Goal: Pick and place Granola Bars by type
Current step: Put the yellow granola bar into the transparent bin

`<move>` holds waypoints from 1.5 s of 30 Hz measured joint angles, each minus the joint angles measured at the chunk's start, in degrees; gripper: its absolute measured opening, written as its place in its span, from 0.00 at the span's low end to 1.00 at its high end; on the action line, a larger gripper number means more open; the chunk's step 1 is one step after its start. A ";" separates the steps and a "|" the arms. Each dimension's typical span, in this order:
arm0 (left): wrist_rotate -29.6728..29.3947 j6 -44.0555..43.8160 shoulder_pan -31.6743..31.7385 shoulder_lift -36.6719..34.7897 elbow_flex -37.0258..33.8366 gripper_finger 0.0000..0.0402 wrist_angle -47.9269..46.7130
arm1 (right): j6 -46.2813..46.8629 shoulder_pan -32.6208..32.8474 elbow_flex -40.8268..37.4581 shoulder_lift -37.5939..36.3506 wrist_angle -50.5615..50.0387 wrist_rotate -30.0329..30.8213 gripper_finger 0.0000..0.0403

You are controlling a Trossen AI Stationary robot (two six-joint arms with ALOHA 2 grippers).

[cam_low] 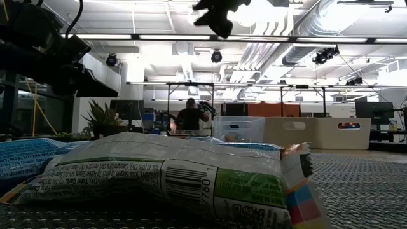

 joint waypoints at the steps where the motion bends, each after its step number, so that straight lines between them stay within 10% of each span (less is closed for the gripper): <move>1: 0.00 0.00 -0.01 0.00 0.00 0.00 0.00 | 0.37 1.25 0.00 0.00 0.13 -0.01 0.38; 22: -0.04 0.00 0.00 0.00 0.00 0.00 0.02 | 9.20 28.97 0.00 0.00 9.46 8.66 0.38; 45: -0.17 0.00 0.01 0.00 0.00 0.00 0.02 | 13.67 54.15 0.00 0.00 20.31 36.91 0.38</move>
